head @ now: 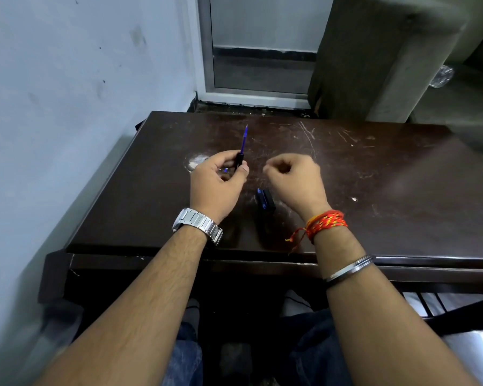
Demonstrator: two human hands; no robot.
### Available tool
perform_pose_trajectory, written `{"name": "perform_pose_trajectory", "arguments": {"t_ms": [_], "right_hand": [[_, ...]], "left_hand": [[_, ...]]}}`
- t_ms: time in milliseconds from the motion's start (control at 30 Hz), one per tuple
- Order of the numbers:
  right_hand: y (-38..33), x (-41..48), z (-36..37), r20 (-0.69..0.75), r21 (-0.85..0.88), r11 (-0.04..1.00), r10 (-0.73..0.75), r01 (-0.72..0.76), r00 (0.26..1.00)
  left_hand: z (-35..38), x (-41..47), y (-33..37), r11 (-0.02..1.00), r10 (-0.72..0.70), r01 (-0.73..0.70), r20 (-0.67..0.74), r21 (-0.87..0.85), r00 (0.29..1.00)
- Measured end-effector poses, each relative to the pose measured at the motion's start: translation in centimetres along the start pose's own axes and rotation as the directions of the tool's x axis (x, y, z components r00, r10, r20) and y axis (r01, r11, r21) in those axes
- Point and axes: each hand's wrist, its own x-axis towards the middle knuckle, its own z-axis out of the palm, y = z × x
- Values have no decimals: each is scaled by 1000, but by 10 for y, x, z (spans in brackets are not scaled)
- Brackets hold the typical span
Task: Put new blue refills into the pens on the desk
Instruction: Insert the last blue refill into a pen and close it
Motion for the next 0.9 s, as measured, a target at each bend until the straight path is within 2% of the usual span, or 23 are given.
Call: {"name": "perform_pose_trajectory", "arguments": {"t_ms": [67, 133, 667, 900], "right_hand": [[5, -2, 3, 164, -227, 974, 53, -14, 985], [6, -4, 9, 228, -321, 946, 113, -35, 967], [-3, -6, 15, 242, -489, 872, 133, 3, 961], [-6, -9, 16, 238, -489, 872, 133, 0, 962]], "left_hand": [[0, 1, -2, 1000, -18, 19, -27, 19, 999], [0, 1, -3, 999, -19, 20, -37, 43, 999], [2, -1, -5, 997, -9, 10, -4, 71, 1000], [2, -2, -4, 999, -15, 14, 13, 41, 1000]]}}
